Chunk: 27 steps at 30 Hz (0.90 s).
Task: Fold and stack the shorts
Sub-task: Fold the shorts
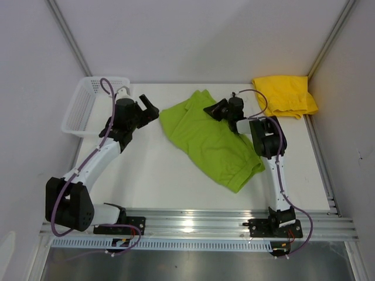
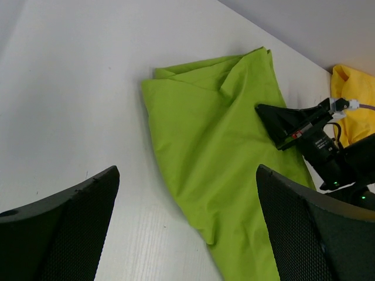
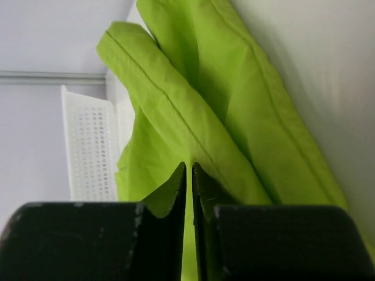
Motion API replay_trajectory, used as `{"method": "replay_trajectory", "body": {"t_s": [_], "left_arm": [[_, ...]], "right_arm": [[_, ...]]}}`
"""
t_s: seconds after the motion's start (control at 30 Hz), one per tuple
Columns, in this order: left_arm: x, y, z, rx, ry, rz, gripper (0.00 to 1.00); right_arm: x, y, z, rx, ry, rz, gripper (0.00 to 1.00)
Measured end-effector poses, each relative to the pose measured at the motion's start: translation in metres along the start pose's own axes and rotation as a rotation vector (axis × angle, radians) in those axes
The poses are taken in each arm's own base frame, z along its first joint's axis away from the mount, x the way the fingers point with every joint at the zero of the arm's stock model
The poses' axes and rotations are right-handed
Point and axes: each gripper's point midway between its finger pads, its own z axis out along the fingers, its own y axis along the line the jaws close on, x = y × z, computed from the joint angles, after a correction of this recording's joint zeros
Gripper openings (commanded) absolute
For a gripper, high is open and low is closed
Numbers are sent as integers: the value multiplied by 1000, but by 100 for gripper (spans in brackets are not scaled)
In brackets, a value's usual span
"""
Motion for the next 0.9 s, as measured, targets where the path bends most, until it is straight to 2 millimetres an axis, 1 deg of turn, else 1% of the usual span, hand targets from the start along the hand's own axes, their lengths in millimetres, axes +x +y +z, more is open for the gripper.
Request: {"method": "replay_trajectory", "body": {"t_s": [0.07,0.1,0.13,0.17,0.2,0.23,0.3,0.37,0.4,0.43,0.47,0.5,0.53,0.57,0.6,0.67,0.73,0.77,0.8,0.83,0.87,0.9], "left_arm": [[5,1,3,1,14,8,99],[8,2,5,1,22,14,99],[12,3,8,0,35,22,99],[17,4,11,-4,49,32,99],[23,5,14,-7,65,45,99],[30,5,18,-8,86,60,99],[47,0,27,1,135,85,99],[65,-7,33,24,184,114,99],[74,-12,35,42,205,127,99],[80,-17,36,62,220,137,99],[87,-24,36,84,236,149,99],[94,-31,35,109,251,163,99],[99,-38,34,134,259,175,99],[103,-46,33,158,263,185,99],[108,-55,30,188,270,192,99],[117,-72,25,241,280,205,99],[127,-90,17,296,289,222,99],[132,-98,14,319,296,231,99],[139,-107,8,347,304,242,99],[148,-116,3,372,315,255,99],[155,-122,-1,391,326,264,99],[163,-128,-4,409,343,275,99]], "right_arm": [[5,1,-3,47,26,-25,23],[6,2,-6,71,36,-45,43],[6,5,-11,102,45,-64,52],[4,12,-17,130,47,-92,59],[2,23,-26,145,44,-130,65],[-1,37,-38,160,39,-163,67],[-7,72,-70,147,18,-229,71],[-10,106,-112,132,-4,-273,74],[-10,120,-133,130,-15,-295,78],[-10,129,-149,133,-21,-312,81],[-9,138,-169,138,-34,-330,82],[-6,142,-186,154,-45,-345,95],[-1,143,-204,173,-52,-354,95],[9,137,-223,208,-47,-364,96],[20,130,-236,236,-32,-368,96],[48,111,-268,304,12,-370,96],[77,87,-301,379,67,-368,92],[87,79,-318,403,79,-369,81],[96,70,-336,428,86,-369,75],[101,65,-354,446,78,-362,70],[104,62,-366,452,69,-360,64],[105,62,-379,454,50,-357,52]]}}
